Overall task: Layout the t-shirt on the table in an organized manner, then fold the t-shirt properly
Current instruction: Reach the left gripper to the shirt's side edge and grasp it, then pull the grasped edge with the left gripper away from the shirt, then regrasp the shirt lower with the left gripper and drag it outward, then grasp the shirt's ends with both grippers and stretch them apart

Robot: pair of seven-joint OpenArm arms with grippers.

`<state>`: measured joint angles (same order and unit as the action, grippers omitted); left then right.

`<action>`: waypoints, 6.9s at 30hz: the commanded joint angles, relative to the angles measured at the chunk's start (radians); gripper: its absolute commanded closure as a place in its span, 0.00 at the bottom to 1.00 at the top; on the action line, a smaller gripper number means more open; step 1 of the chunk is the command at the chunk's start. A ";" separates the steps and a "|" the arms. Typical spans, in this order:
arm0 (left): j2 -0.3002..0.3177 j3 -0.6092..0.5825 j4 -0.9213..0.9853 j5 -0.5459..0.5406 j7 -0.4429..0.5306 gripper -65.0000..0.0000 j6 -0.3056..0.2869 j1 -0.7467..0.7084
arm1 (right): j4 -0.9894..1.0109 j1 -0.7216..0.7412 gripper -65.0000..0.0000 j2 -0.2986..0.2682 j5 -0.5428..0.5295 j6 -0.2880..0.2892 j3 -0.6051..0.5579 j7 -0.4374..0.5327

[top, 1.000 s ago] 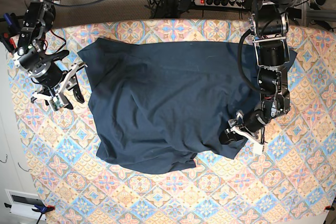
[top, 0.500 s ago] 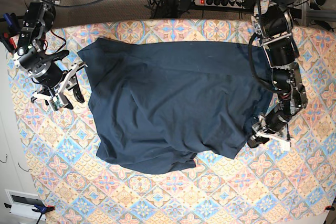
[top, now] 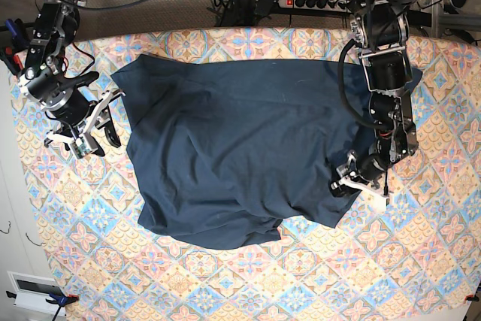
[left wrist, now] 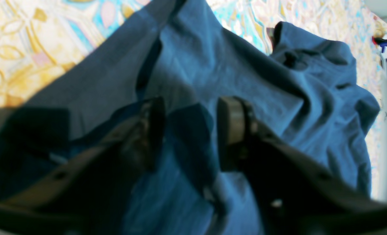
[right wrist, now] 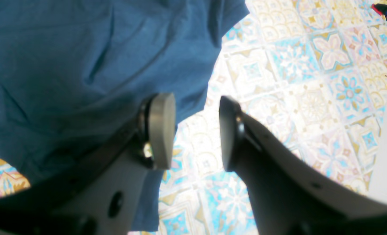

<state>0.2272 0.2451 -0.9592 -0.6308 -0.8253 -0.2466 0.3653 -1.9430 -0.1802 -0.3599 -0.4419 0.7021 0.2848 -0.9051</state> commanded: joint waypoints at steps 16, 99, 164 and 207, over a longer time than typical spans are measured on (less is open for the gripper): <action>0.054 0.007 -0.383 -0.197 -0.223 1.00 -0.010 -0.167 | -0.016 0.008 0.66 -0.014 -0.015 -0.004 0.009 0.024; 0.298 0.308 -0.175 -0.278 -0.288 1.00 -0.010 0.160 | -0.014 0.015 0.66 0.020 -0.013 -0.004 -0.029 0.020; 0.269 0.475 -0.553 -0.321 -0.322 0.36 -0.009 -0.573 | 0.268 0.080 0.65 0.089 -0.015 -0.004 -0.517 -0.052; 0.243 0.320 -0.547 -0.240 -0.176 0.53 -0.004 -0.573 | 0.187 0.178 0.99 0.005 -0.018 -0.004 0.097 -0.053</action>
<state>0.4500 0.5541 -1.4921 -0.8600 -1.0195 -0.2447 -0.2134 -1.7397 -0.0128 -0.3370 -0.4492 0.6987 0.3759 -0.9737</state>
